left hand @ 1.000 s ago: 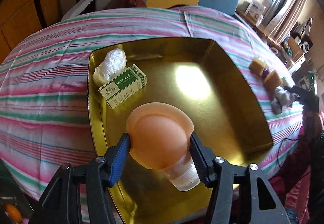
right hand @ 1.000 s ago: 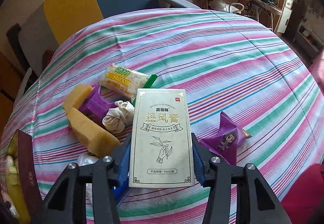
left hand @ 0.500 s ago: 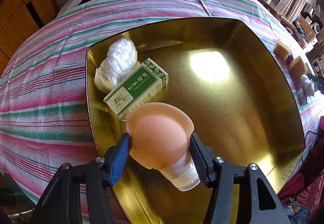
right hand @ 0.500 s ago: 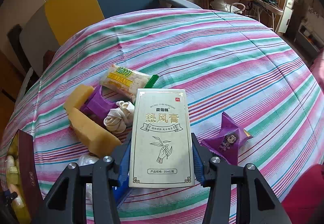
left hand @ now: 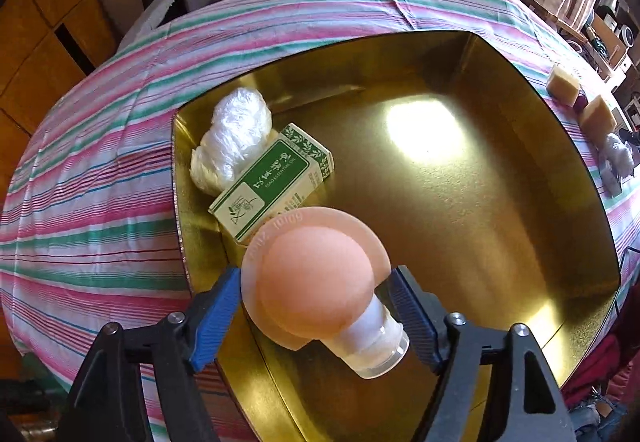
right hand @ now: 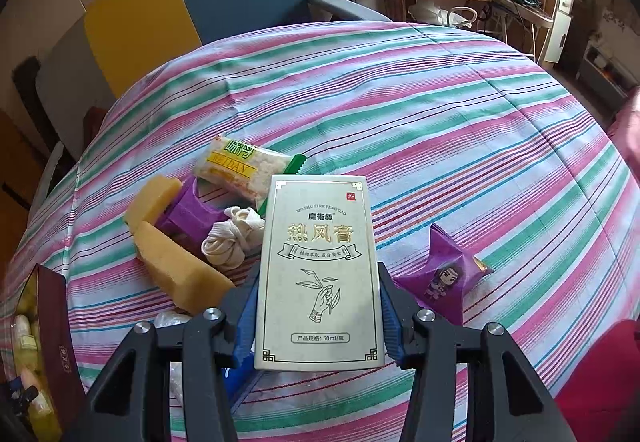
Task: Organize objects
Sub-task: 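Lower the mushroom bottle into the tray and open the left gripper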
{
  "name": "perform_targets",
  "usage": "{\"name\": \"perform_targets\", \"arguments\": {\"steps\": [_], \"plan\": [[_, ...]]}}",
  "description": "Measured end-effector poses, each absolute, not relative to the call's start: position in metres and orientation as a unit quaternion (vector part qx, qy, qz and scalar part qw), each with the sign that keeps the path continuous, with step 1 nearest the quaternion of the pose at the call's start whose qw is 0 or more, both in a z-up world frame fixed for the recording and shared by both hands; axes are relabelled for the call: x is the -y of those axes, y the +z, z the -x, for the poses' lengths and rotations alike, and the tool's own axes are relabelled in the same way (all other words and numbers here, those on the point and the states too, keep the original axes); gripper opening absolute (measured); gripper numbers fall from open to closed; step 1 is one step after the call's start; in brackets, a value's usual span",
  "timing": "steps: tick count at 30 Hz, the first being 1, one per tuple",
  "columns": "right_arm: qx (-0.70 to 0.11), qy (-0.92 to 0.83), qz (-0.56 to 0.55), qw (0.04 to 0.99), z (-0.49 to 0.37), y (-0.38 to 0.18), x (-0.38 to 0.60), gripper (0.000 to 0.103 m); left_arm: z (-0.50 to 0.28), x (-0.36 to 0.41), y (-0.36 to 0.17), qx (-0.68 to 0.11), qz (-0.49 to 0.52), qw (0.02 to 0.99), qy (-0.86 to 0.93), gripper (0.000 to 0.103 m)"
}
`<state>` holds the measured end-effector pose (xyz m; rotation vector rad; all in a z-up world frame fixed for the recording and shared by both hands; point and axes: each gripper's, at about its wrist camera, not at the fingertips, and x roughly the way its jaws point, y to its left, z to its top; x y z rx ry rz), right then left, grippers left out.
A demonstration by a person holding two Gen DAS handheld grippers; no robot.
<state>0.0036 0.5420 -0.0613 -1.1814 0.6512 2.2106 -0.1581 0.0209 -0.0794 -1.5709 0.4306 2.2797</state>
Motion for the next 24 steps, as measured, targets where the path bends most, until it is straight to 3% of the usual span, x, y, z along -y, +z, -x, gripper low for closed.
{"name": "perform_targets", "arguments": {"steps": [11,17,24], "plan": [[-0.237,0.840,0.394,0.290,-0.013,-0.044,-0.542,0.051,0.113,0.015,-0.007,-0.048,0.450,0.158,0.877,0.076],[-0.225,0.866,0.341,0.287,-0.029,0.001,-0.523,0.052,0.087,0.050,0.011,0.037,0.412,0.156,0.897,0.076],[-0.172,0.921,0.314,0.153,-0.008,0.083,-0.426,0.052,0.067,0.069,-0.003,0.079,0.433,0.144,0.886,0.070]]}}
